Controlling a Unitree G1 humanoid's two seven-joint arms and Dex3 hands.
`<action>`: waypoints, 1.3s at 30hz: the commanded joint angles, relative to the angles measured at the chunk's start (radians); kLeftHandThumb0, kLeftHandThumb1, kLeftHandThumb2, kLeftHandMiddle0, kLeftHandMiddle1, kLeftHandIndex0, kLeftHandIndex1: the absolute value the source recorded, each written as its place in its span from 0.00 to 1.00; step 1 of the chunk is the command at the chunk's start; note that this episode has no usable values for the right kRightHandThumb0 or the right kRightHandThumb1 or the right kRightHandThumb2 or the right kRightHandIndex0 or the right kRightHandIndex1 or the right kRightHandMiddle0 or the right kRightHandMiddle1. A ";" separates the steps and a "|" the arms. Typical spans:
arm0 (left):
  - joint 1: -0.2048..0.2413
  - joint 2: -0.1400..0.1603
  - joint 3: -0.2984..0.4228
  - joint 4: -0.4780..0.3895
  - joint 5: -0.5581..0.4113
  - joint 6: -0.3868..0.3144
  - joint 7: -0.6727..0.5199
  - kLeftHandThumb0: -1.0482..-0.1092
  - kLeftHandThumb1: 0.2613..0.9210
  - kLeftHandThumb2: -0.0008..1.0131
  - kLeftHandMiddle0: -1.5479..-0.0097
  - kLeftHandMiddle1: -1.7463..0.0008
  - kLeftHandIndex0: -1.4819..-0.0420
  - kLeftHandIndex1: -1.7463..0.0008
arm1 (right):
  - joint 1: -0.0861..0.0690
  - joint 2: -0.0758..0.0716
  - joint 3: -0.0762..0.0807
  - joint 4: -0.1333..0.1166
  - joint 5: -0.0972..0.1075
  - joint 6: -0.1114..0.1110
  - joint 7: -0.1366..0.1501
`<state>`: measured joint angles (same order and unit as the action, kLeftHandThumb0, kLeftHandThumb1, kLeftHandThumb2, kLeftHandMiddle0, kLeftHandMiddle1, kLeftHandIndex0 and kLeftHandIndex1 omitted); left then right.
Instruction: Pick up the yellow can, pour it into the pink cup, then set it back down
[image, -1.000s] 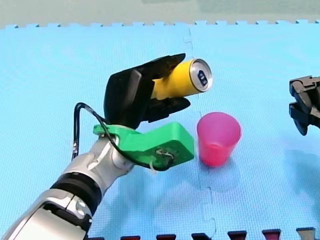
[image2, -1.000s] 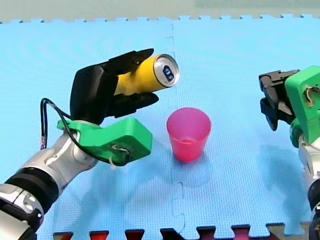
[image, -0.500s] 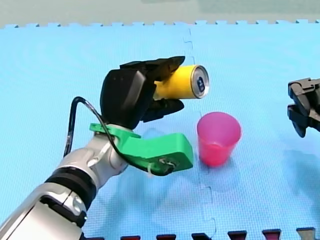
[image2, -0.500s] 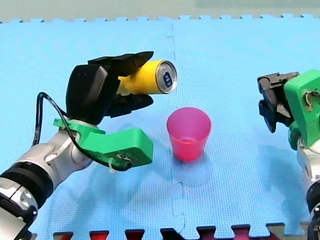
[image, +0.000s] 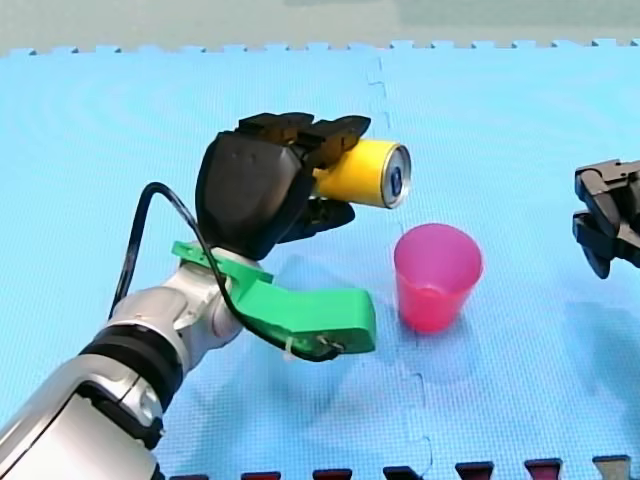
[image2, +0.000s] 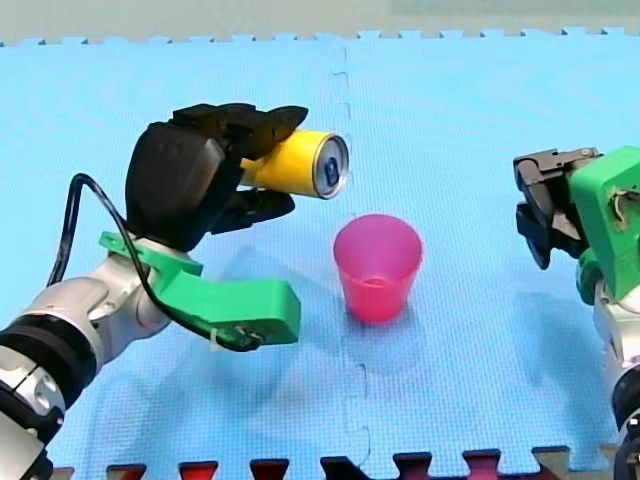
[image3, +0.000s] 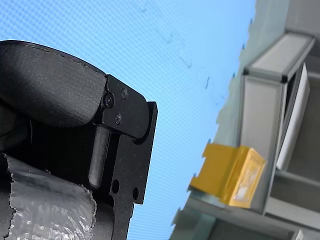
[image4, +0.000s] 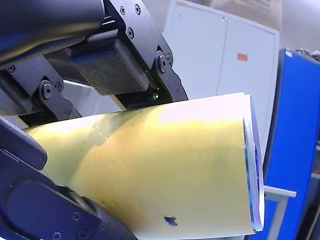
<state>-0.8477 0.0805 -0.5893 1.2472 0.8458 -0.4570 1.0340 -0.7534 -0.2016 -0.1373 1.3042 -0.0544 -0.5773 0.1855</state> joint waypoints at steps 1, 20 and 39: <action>-0.012 0.005 -0.005 0.001 -0.001 0.001 0.012 0.78 0.89 0.00 0.31 0.51 0.20 1.00 | 0.002 0.000 -0.003 0.002 0.001 -0.006 0.000; -0.035 0.003 -0.060 0.013 0.036 0.021 0.093 0.78 0.90 0.00 0.48 0.20 0.20 1.00 | 0.010 -0.004 0.000 -0.011 -0.005 -0.039 0.001; -0.032 -0.006 -0.045 0.014 0.007 0.008 0.090 0.77 0.89 0.00 0.48 0.18 0.21 1.00 | 0.016 -0.009 0.003 -0.019 -0.007 -0.038 -0.011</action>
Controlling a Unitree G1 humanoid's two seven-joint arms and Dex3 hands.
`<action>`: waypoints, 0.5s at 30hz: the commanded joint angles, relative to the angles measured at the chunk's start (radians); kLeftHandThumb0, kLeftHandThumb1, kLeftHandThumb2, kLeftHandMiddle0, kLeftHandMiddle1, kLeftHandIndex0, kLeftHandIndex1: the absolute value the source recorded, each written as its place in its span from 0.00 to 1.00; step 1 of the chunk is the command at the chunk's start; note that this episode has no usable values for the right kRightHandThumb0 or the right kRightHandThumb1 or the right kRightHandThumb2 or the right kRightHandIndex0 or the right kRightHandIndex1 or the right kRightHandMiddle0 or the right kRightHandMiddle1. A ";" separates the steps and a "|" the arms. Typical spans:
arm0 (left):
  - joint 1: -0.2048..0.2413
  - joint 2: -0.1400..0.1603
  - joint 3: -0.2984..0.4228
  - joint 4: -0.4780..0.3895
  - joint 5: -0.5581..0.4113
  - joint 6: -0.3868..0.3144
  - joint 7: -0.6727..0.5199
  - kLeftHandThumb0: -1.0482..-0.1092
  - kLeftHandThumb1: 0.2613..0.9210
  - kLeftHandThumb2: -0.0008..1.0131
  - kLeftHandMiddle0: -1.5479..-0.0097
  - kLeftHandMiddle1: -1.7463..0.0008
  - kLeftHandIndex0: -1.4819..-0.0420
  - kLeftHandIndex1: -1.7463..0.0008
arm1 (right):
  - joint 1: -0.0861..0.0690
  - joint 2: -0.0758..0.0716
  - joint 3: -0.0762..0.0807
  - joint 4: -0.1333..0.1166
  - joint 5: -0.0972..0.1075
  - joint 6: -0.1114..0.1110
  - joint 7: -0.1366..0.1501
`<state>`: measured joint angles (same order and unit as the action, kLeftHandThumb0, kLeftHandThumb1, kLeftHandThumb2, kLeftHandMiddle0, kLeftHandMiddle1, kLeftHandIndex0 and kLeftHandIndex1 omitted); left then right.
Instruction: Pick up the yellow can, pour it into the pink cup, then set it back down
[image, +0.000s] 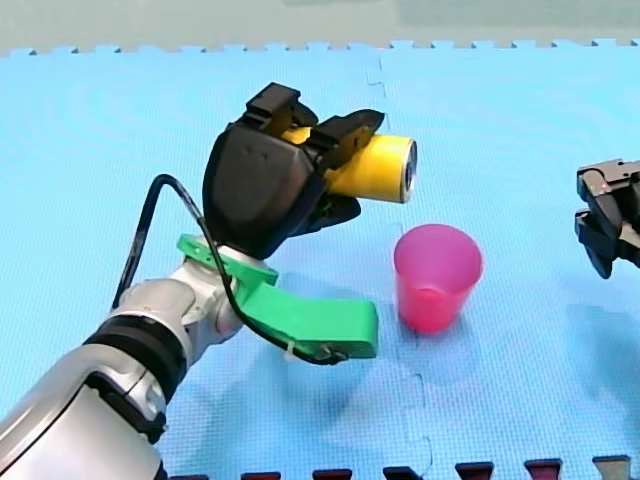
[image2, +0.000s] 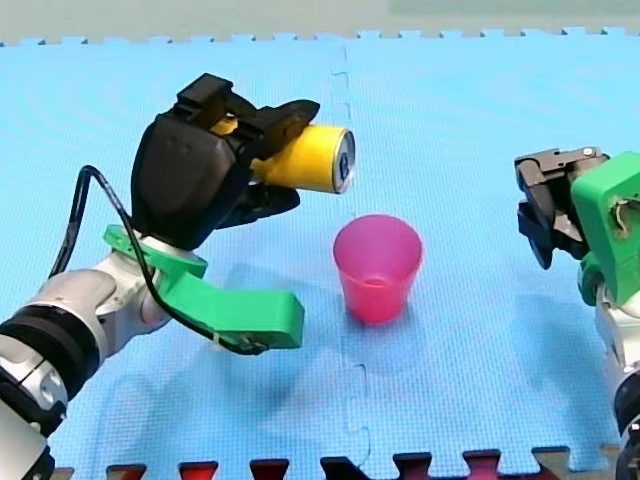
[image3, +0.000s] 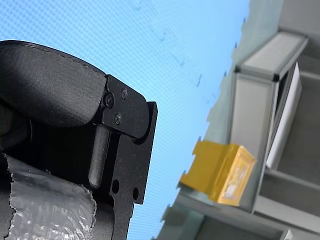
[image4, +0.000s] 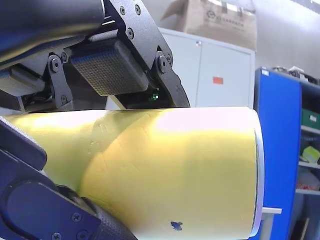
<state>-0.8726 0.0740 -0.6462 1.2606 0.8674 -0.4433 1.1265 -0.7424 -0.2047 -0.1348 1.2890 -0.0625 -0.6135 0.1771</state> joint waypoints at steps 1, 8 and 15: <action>-0.005 -0.003 0.025 0.000 -0.031 -0.015 -0.012 0.76 0.89 0.00 0.48 0.19 0.21 1.00 | 0.005 -0.006 0.001 -0.005 0.001 -0.001 -0.003; 0.023 -0.028 0.095 0.003 -0.116 -0.054 -0.017 0.72 0.89 0.00 0.31 0.68 0.23 1.00 | 0.003 -0.009 0.001 -0.006 0.003 0.009 -0.001; 0.064 -0.061 0.194 0.005 -0.233 -0.137 -0.063 0.72 0.86 0.00 0.21 0.89 0.24 1.00 | 0.002 -0.015 -0.005 -0.008 0.014 0.022 0.015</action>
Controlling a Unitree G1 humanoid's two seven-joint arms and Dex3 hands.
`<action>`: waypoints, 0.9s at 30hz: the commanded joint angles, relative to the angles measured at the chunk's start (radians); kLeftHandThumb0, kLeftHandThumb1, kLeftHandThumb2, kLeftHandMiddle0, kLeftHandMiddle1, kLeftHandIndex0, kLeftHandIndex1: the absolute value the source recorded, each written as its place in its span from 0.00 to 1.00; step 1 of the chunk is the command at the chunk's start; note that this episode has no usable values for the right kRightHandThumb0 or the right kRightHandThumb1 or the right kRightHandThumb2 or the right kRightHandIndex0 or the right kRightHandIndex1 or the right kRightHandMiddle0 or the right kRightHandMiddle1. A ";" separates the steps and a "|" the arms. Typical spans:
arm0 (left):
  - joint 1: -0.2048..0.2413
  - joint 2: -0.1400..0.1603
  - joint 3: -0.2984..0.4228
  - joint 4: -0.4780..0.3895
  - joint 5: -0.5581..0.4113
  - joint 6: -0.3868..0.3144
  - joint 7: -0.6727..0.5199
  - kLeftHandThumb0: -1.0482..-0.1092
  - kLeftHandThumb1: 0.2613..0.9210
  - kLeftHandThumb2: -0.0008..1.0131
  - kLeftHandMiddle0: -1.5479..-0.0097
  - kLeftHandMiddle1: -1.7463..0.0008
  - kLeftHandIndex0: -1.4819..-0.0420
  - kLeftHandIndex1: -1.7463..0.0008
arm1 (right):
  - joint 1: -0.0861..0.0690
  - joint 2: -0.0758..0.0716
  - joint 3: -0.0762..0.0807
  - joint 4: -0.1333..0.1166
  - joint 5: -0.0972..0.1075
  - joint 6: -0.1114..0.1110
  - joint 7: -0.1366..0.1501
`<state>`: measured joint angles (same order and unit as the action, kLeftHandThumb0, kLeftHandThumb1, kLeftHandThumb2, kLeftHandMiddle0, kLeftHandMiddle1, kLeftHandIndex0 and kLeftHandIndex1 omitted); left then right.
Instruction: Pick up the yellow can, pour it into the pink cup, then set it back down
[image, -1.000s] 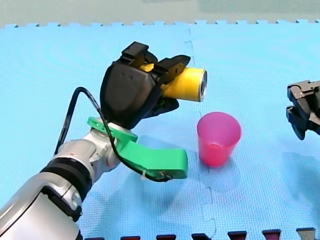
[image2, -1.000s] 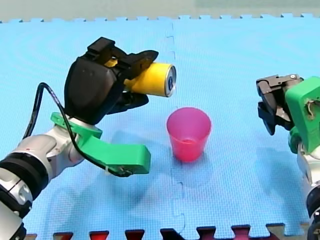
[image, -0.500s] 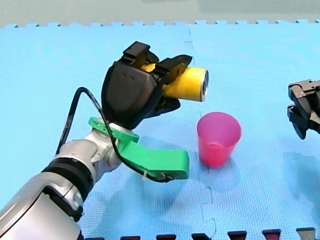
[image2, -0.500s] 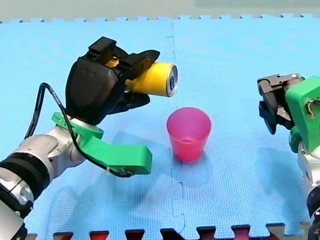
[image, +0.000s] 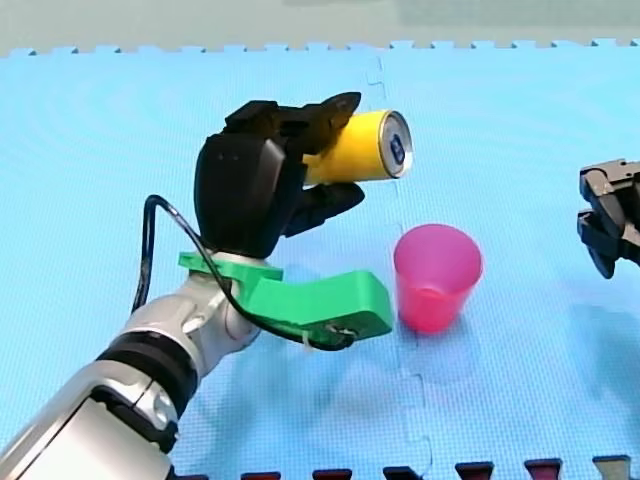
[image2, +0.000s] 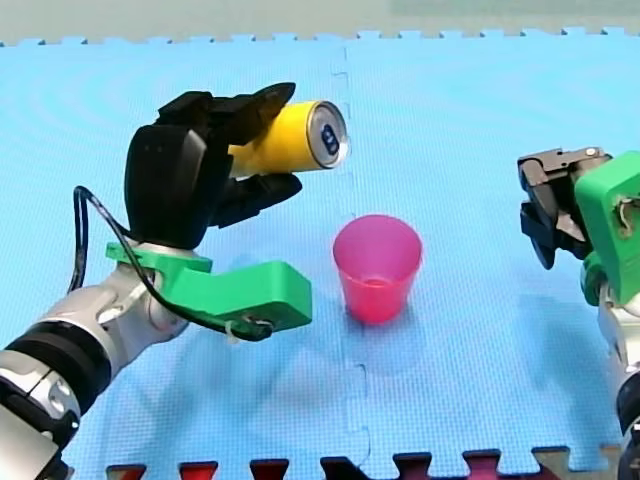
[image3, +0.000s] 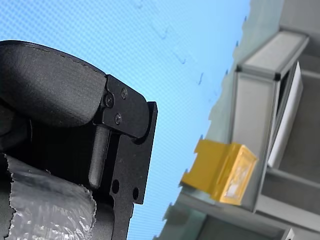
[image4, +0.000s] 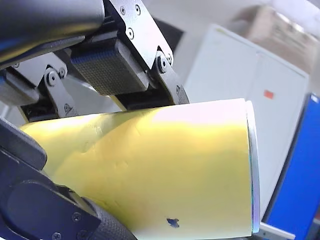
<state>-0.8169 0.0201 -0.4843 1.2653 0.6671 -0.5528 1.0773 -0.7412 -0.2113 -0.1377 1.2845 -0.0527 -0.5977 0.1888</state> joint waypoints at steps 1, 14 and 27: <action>0.015 -0.011 0.047 0.000 -0.051 -0.046 -0.026 0.72 0.86 0.00 0.20 0.89 0.23 1.00 | 0.001 -0.009 -0.002 -0.004 0.005 0.008 0.005; 0.109 -0.075 0.258 0.000 -0.305 -0.215 -0.274 0.68 0.86 0.00 0.18 0.94 0.21 1.00 | -0.004 -0.016 -0.005 -0.014 0.012 0.051 0.010; 0.205 -0.136 0.462 -0.031 -0.582 -0.351 -0.680 0.71 0.89 0.00 0.18 0.97 0.23 1.00 | -0.012 -0.013 0.005 -0.018 -0.001 0.073 -0.043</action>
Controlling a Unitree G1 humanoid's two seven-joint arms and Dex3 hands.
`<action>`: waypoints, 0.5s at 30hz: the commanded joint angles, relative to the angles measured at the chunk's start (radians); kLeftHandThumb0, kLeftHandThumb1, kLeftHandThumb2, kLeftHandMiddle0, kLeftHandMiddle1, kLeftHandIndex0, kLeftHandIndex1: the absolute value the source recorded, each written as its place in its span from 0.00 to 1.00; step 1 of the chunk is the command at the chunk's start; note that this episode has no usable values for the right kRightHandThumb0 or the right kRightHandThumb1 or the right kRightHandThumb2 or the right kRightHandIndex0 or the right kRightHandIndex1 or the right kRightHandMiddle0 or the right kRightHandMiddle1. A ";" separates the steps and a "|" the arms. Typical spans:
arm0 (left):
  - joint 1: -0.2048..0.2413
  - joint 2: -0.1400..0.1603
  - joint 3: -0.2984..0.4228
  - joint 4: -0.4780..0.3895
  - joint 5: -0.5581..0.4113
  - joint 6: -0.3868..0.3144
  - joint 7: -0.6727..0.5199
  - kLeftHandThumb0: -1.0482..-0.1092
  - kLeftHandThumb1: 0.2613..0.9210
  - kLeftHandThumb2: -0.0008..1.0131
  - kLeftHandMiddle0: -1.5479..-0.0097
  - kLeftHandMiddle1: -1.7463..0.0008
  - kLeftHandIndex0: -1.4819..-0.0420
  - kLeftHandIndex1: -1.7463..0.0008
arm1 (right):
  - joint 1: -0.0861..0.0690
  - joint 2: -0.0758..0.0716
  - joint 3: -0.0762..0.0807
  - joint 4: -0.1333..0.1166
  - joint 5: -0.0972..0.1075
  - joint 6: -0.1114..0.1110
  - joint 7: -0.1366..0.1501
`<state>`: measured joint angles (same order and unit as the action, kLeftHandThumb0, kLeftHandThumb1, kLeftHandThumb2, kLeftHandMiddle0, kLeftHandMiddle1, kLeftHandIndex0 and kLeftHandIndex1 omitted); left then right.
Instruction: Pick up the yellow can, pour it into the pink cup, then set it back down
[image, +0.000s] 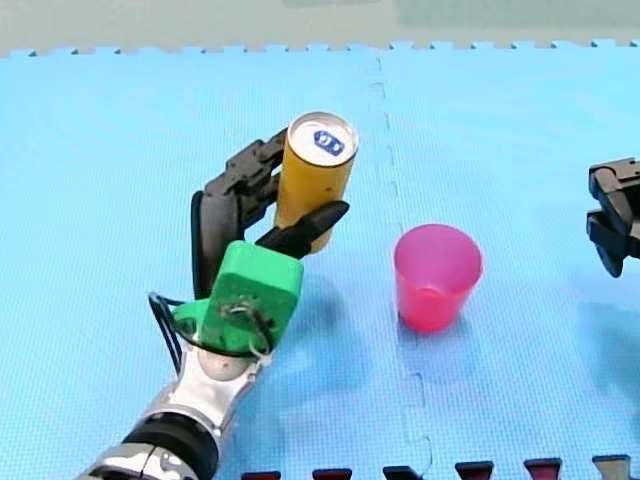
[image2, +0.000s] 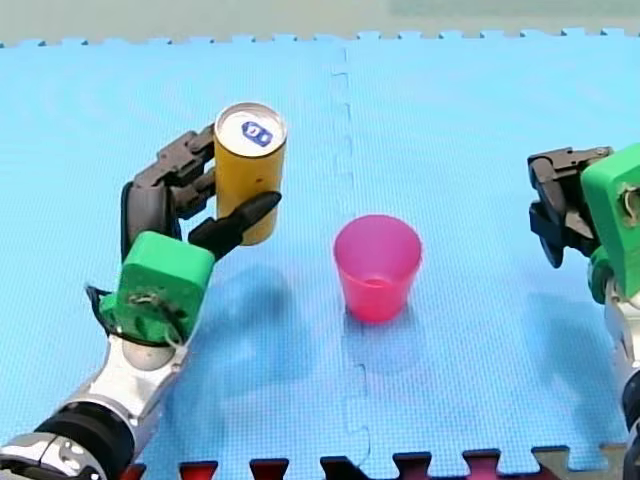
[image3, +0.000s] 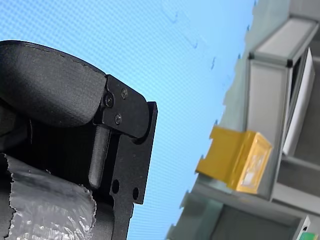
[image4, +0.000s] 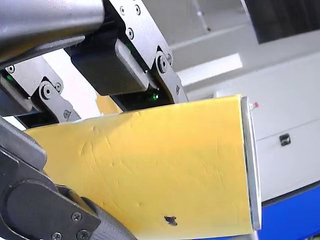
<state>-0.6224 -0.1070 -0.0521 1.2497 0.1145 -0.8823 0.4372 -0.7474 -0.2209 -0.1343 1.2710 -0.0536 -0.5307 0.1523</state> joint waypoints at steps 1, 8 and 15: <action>0.016 -0.012 0.043 -0.018 -0.047 -0.023 -0.071 0.71 0.90 0.00 0.18 0.97 0.24 1.00 | -0.006 -0.004 0.003 -0.005 -0.001 0.007 -0.009; 0.040 -0.035 0.117 -0.044 -0.123 -0.003 -0.211 0.71 0.90 0.00 0.18 0.97 0.25 1.00 | -0.009 -0.009 0.008 -0.003 -0.006 0.013 -0.017; 0.066 -0.044 0.160 -0.076 -0.149 0.027 -0.261 0.72 0.90 0.00 0.17 0.98 0.24 1.00 | -0.013 -0.015 0.013 -0.004 -0.008 0.022 -0.006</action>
<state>-0.5627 -0.1505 0.0976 1.1871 -0.0245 -0.8558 0.1807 -0.7540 -0.2286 -0.1222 1.2694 -0.0630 -0.5156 0.1435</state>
